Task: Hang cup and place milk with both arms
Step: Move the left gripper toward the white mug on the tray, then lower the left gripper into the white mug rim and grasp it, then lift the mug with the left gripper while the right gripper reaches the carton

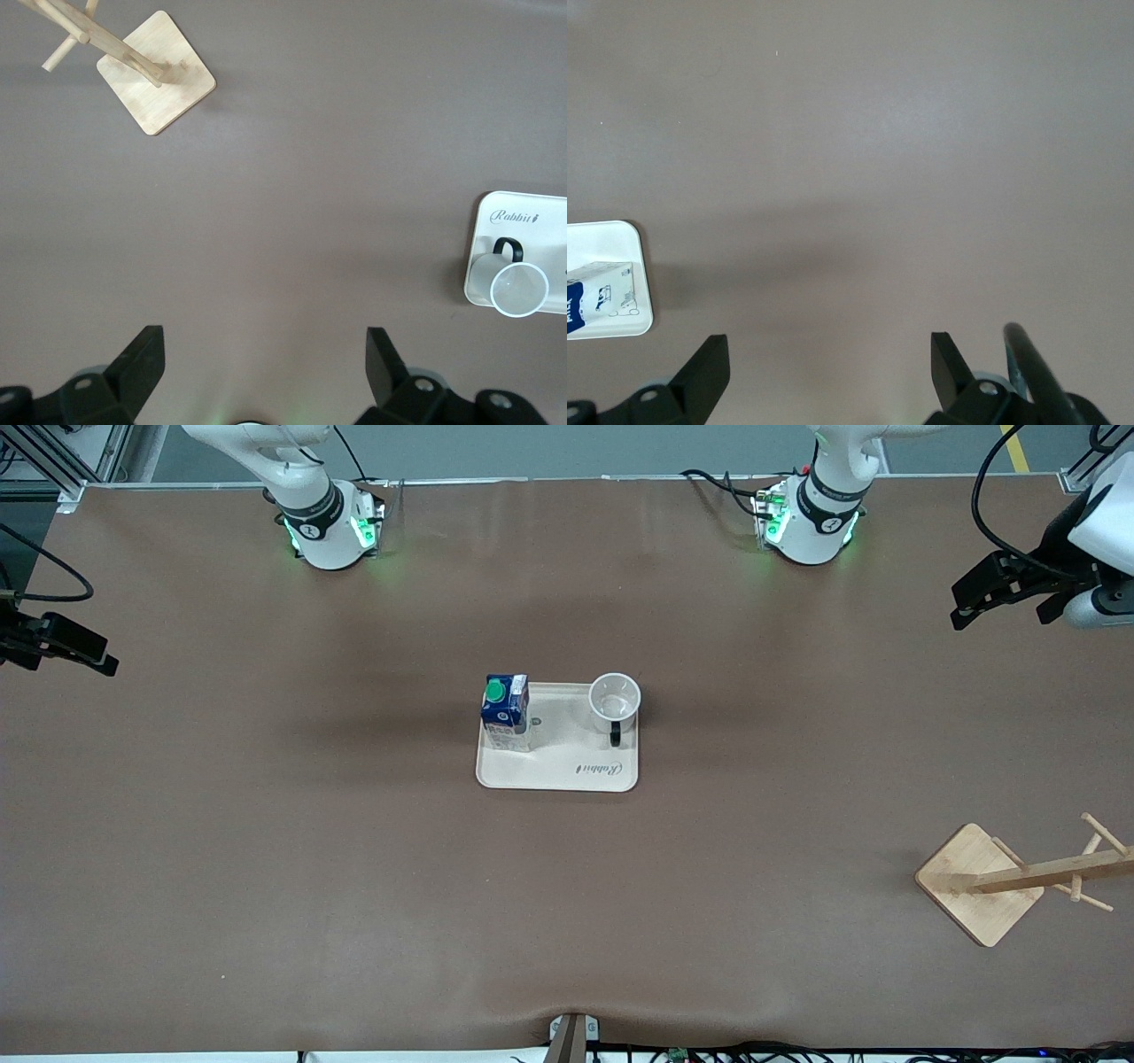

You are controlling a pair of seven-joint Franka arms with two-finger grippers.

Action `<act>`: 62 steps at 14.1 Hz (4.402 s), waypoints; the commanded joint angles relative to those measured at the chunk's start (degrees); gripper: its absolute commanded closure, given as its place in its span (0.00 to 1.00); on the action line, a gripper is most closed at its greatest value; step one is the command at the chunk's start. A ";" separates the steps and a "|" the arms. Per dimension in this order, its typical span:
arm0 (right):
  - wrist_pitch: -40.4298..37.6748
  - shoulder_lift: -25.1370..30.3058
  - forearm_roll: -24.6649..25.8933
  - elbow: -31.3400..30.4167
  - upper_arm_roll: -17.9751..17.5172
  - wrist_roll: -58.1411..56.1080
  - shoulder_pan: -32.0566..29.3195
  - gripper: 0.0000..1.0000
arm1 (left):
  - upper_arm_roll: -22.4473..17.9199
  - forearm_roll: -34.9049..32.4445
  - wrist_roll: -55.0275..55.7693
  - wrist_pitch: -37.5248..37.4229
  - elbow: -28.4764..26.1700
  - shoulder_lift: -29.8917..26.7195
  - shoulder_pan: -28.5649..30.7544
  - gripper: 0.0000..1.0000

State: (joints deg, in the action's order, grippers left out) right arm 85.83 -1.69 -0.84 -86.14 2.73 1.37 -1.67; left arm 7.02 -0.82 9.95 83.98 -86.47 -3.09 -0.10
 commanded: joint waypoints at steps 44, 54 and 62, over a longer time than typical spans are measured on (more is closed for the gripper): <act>-0.93 -4.90 0.22 1.23 -0.71 0.12 -1.58 0.00 | 19.00 -10.69 49.29 45.12 -26.39 31.47 -20.81 0.74; 0.74 -8.06 0.66 1.41 -0.88 0.21 -0.61 0.00 | 18.65 -11.66 47.02 33.21 -13.14 28.84 -19.33 1.00; 5.04 -11.05 6.07 1.41 -2.03 0.12 10.45 0.00 | 18.91 -10.69 17.87 17.90 -4.85 19.53 -0.46 1.00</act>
State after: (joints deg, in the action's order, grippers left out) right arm 90.45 -10.59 0.33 -86.09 0.83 0.73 4.01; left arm 25.25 -11.66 35.35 105.10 -90.64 19.25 -5.63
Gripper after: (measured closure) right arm 0.000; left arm 0.934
